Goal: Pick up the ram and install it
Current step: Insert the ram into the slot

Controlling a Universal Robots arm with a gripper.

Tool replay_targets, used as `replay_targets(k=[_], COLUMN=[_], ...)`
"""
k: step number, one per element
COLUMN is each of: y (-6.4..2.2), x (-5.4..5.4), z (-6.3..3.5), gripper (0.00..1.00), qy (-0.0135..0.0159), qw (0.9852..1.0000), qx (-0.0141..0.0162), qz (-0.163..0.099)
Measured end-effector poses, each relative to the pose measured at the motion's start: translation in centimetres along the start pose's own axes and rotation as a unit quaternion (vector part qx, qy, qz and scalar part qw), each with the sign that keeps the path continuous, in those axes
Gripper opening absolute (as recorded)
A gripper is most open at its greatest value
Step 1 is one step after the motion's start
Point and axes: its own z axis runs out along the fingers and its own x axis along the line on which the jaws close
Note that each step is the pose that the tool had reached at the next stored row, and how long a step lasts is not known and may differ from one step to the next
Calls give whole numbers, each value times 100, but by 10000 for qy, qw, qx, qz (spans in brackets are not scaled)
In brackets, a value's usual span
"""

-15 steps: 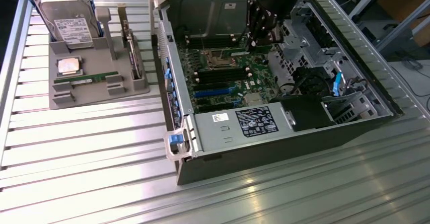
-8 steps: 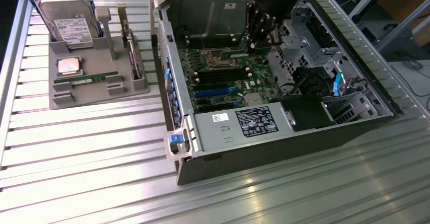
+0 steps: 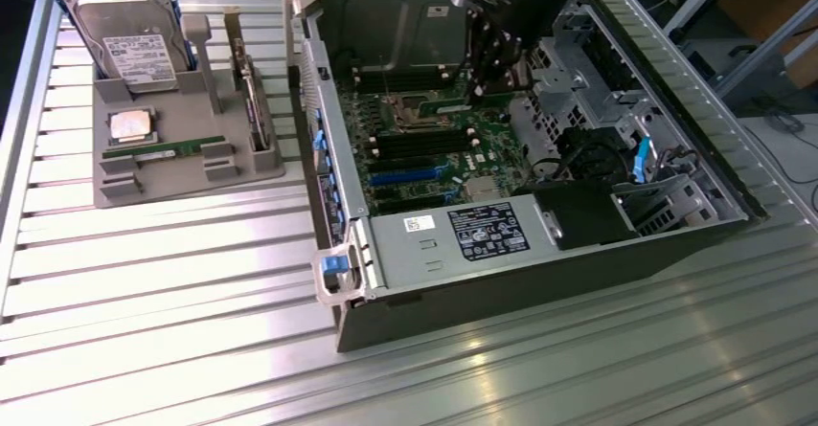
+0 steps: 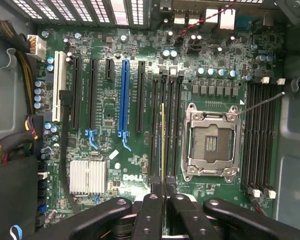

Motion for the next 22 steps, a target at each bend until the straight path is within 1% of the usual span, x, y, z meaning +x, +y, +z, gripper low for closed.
replay_targets(k=[16,22], y=[-2,65], x=[2,1], z=[117,173], gripper=[12,12], qy=[0,0], qw=[10000,10000], qx=[0,0], qz=[1,1])
